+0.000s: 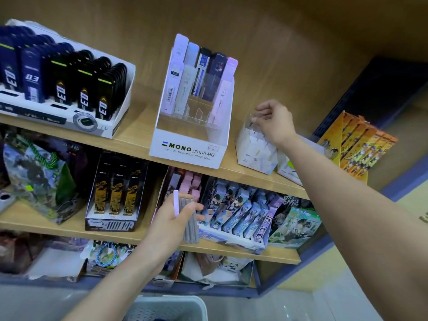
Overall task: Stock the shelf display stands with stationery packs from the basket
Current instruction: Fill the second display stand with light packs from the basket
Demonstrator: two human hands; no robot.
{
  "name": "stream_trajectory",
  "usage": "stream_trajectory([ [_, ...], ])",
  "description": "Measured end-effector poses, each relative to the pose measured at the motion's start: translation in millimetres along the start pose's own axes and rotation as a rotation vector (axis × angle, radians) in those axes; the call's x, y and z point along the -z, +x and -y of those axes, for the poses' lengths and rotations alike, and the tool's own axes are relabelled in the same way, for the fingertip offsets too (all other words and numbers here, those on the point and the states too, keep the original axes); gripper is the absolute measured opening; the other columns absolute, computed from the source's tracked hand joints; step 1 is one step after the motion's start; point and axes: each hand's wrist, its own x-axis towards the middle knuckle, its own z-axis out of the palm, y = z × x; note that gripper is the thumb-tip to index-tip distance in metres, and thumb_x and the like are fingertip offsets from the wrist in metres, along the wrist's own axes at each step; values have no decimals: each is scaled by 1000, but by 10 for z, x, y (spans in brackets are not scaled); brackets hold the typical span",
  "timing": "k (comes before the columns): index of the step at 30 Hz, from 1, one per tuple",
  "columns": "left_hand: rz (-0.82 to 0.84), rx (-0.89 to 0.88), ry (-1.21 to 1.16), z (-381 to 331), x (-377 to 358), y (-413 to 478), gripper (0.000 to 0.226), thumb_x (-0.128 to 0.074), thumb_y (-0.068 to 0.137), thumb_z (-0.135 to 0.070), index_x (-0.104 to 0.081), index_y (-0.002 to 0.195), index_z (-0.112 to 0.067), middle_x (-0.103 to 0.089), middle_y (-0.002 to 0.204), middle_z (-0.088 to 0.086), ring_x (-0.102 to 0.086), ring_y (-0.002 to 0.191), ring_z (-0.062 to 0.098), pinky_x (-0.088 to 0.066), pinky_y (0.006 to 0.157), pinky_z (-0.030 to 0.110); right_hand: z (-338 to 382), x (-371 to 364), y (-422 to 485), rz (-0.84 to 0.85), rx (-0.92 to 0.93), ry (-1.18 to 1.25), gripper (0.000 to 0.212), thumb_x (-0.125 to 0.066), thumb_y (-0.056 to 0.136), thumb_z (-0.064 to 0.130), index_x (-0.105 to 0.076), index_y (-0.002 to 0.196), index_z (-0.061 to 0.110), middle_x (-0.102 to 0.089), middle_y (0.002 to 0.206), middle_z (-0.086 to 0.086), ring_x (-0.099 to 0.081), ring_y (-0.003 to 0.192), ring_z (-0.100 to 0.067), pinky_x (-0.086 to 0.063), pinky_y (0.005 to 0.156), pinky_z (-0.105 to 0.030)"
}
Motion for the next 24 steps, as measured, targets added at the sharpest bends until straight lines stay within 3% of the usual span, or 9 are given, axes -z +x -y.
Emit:
stream_trajectory([
  [7,2,-3,-23,10,-21,22,14,-40,100,-17,-52,108,-17,-65,102,-6,-65,71,-9,-45,62,18,129,-10,-46,98,52,30,19,-67,84,3,-62,102,8,-62,94,-5,-54,81,-11,-44,71,-8],
  [10,7,25,-70,-13,-19,5,15,-41,101,-20,-56,100,-20,-68,97,-6,-67,75,-4,-48,66,24,170,32,-111,103,43,-5,26,-62,89,10,-58,115,7,-61,112,-4,-54,98,-11,-45,84,-17],
  [12,-5,52,-129,-15,4,5,16,-42,100,-21,-58,97,-21,-71,93,-4,-69,85,6,-53,78,35,200,81,-203,56,69,-43,30,-59,92,13,-54,122,9,-57,121,-3,-52,110,-13,-42,91,-21],
  [14,-14,81,-212,-15,33,11,15,-42,100,-21,-57,100,-21,-71,97,-2,-68,90,12,-51,89,47,237,127,-360,-57,116,-87,29,-55,94,11,-53,122,8,-55,123,-5,-50,115,-15,-34,92,-14],
  [16,-8,115,-286,-6,58,14,19,-40,101,-23,-58,104,-18,-72,96,-2,-68,90,11,-46,93,51,310,147,-612,-189,180,-54,23,-51,93,6,-54,116,6,-54,114,-4,-51,109,-17,-38,92,-19],
  [18,-2,152,-349,5,75,13,24,-40,102,-23,-59,111,-13,-72,100,1,-67,91,12,-46,93,46,390,133,-942,-237,243,47,18,-49,92,2,-52,108,11,-52,103,0,-51,95,-12,-43,86,-24],
  [21,1,159,-410,15,90,0,27,-40,102,-23,-56,119,-11,-68,113,5,-68,93,10,-42,88,42,501,22,-1506,5,192,124,14,-48,95,9,-49,102,21,-51,91,12,-47,79,4,-41,72,-12],
  [24,-17,150,-423,22,78,-17,33,-41,101,-24,-51,129,-9,-65,120,9,-64,103,16,-48,89,36,495,-209,-1904,323,63,149,7,-55,94,23,-55,101,22,-55,89,15,-51,74,2,-42,66,-12],
])
